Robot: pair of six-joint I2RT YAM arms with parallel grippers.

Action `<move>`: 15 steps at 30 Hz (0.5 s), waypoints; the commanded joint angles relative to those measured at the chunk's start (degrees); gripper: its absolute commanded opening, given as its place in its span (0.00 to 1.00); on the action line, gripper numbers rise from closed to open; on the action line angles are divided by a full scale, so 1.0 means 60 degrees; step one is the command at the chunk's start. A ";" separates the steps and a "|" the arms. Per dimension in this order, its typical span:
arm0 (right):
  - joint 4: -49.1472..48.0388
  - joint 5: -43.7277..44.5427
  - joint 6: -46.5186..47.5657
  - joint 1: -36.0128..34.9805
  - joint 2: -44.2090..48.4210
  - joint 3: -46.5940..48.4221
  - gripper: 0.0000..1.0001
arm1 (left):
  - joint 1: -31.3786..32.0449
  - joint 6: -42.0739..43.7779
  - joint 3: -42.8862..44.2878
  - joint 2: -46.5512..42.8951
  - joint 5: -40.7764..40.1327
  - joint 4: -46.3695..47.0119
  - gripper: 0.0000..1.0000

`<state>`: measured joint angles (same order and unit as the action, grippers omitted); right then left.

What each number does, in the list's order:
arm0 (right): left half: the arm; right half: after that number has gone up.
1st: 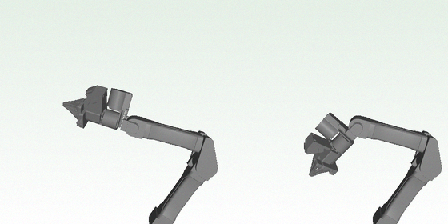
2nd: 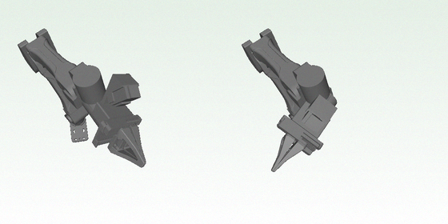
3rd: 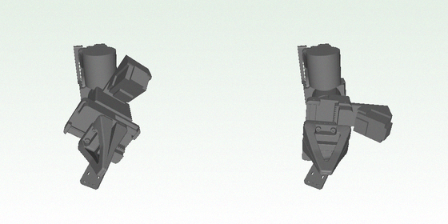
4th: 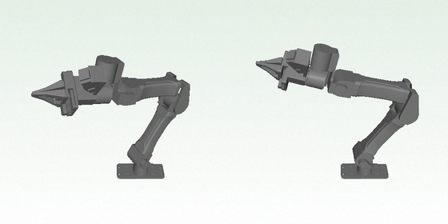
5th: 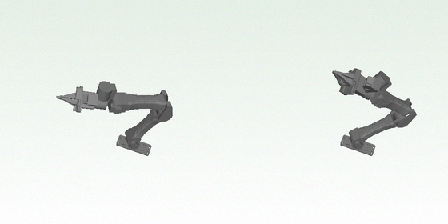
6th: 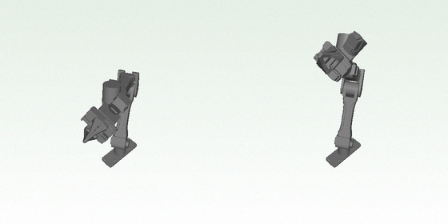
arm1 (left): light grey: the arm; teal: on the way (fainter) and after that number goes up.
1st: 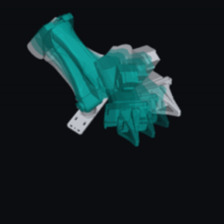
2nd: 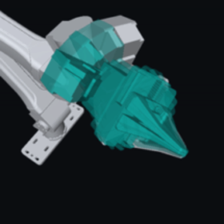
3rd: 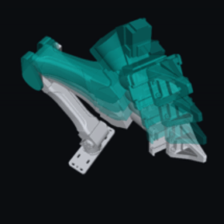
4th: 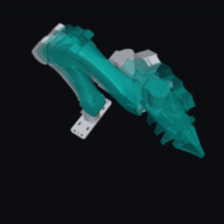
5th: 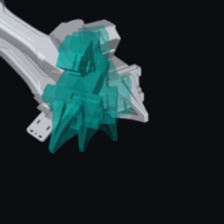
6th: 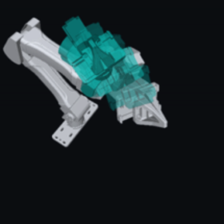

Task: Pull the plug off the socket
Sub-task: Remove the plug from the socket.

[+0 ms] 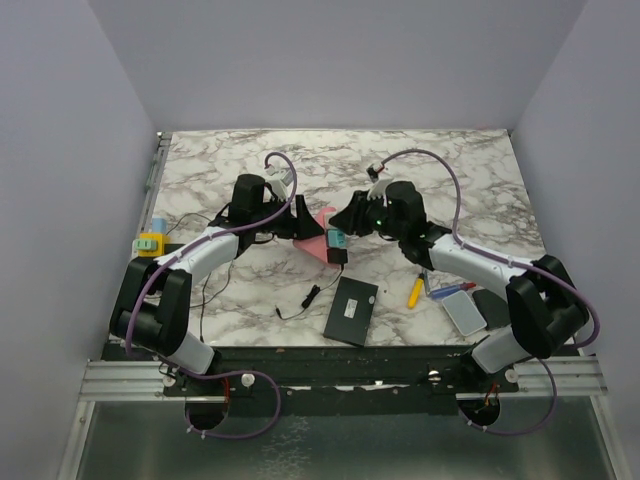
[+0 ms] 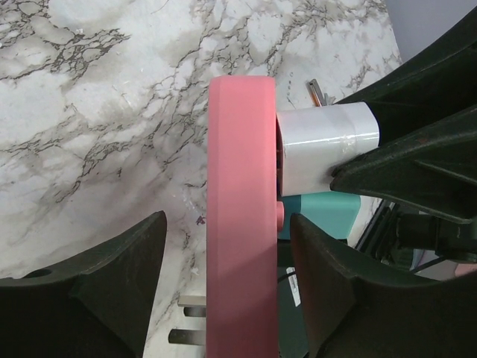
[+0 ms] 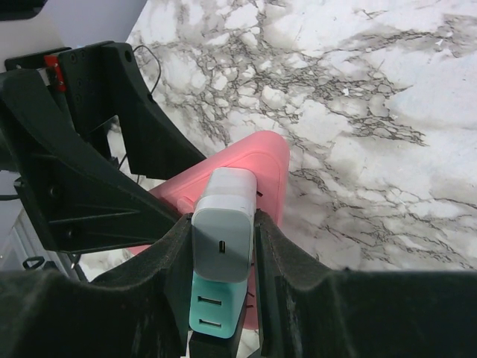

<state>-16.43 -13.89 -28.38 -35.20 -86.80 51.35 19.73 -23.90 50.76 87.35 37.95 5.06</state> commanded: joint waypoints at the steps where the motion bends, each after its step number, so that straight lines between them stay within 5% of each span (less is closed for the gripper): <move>1: -0.0220 -0.0743 0.0209 -0.0037 -0.0166 0.0546 0.00 | 0.0050 0.0215 0.0113 0.0157 0.0030 -0.0048 0.64; 15: 0.0603 -0.0866 0.0984 -0.0043 -0.0331 0.0835 0.00 | 0.0137 0.0167 0.0155 0.0317 0.0119 -0.0045 0.27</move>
<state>-13.17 -17.56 -24.03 -35.20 -89.17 54.00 20.38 -23.51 50.76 88.53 38.09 4.58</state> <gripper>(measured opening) 0.353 0.357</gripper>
